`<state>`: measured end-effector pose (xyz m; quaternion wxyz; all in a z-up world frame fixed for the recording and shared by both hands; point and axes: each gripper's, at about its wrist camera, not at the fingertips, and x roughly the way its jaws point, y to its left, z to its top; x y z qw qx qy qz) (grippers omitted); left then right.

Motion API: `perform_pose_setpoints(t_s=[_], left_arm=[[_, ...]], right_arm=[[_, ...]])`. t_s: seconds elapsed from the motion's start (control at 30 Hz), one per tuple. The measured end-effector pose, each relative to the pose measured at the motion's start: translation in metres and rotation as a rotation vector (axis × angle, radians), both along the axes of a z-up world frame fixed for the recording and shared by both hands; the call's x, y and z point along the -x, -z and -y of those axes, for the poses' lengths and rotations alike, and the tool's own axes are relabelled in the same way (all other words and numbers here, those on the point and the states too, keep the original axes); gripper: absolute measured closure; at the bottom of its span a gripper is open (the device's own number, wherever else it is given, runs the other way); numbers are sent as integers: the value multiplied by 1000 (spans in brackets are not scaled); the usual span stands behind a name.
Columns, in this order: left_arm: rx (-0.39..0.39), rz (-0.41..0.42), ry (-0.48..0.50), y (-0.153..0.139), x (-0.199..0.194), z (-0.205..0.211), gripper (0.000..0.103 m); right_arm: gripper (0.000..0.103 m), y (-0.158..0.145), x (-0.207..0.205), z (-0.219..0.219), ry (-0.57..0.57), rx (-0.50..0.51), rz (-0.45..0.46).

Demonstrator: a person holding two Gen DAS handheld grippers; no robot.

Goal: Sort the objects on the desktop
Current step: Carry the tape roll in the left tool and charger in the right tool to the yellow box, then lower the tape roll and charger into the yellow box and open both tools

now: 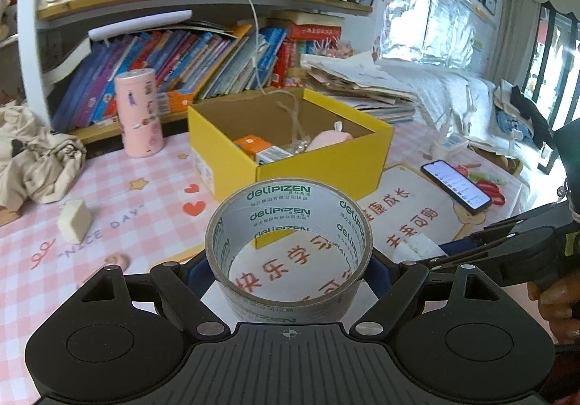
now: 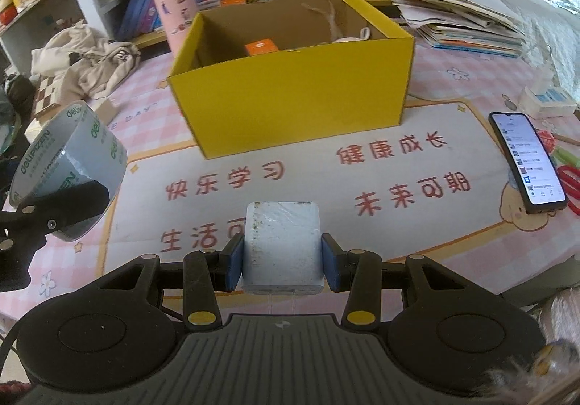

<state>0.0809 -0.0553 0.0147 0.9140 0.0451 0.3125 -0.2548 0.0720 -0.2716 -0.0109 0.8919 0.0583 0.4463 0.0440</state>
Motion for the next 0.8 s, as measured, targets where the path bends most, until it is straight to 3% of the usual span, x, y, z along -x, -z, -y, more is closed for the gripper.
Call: perform_pose_setpoints(t_s=[0.53,0.8], left_arm=[[3,30,6,-8,-37,49,19],[22,85,-33,-26,-54,68,19]], right_arm=[[62,-9,-46,44,-47,21,39],[62,-35,-71,69,-88,-10,139]])
